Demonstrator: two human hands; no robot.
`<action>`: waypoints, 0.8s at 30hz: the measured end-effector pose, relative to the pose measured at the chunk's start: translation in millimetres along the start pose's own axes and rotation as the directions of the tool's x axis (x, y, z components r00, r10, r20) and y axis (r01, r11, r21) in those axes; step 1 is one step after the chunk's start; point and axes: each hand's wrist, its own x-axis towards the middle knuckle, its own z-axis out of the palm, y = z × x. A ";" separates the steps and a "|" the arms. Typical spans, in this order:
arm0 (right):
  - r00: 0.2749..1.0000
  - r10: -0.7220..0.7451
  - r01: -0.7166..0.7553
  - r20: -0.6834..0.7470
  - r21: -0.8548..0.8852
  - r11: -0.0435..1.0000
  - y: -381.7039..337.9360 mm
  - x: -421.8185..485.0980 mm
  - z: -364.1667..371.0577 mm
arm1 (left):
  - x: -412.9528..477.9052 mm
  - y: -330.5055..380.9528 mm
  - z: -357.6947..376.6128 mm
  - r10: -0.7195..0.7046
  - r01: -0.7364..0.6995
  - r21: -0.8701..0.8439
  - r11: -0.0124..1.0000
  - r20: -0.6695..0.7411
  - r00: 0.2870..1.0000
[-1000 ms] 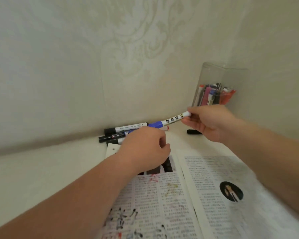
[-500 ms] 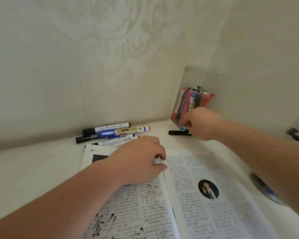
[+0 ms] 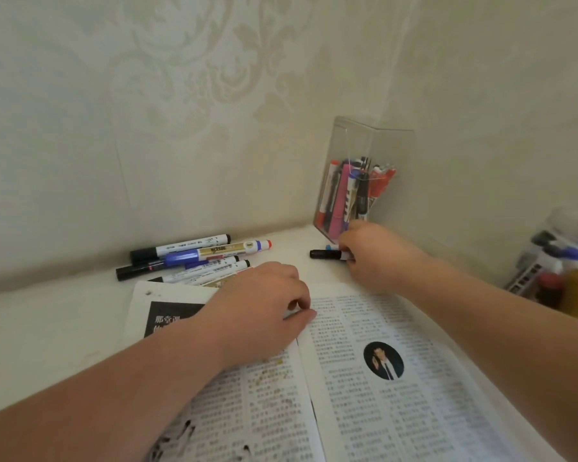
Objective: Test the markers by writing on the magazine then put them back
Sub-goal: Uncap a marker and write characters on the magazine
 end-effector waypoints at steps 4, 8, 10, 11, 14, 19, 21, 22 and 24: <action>0.989 0.078 -0.060 -0.128 0.137 0.989 -0.2 -17.0 -18.7 | 0.8 -3.7 2.4 -0.010 0.006 -0.042 0.999 -0.114 0.993; 0.821 0.405 0.078 -0.403 0.781 0.619 -7.7 -47.4 -54.7 | 3.5 -2.4 0.5 -0.100 0.078 -0.110 0.991 -0.212 0.972; 0.866 0.448 0.129 -0.223 0.964 0.231 -14.4 -57.9 -54.7 | 3.1 2.4 -1.1 -0.121 0.078 -0.198 0.977 -0.215 0.969; 0.907 0.398 0.112 -0.138 0.990 0.089 -18.4 -61.1 -48.5 | 2.5 4.7 -1.3 -0.120 0.070 -0.229 0.971 -0.213 0.970; 0.955 0.292 0.092 -0.054 0.989 -0.118 -25.4 -64.2 -22.8 | 3.3 6.2 2.1 -0.102 0.064 -0.178 0.982 -0.217 0.971; 0.957 0.268 0.176 -0.114 0.960 -0.218 -26.3 -66.4 -8.3 | 9.2 4.9 5.2 -0.085 0.057 -0.118 0.991 -0.251 0.964; 0.968 0.223 0.136 -0.111 0.986 -0.100 -26.9 -71.2 -3.5 | 9.5 7.7 5.4 -0.115 0.080 -0.193 0.978 -0.177 0.977; 0.976 0.192 0.109 -0.100 0.993 -0.038 -28.1 -73.1 -0.9 | 9.1 9.5 5.6 -0.097 0.064 -0.219 0.974 -0.143 0.985; 0.990 0.111 0.091 -0.085 0.995 -0.043 -31.3 -75.7 2.4 | 7.8 12.5 5.3 -0.035 -0.002 -0.277 0.961 -0.128 0.991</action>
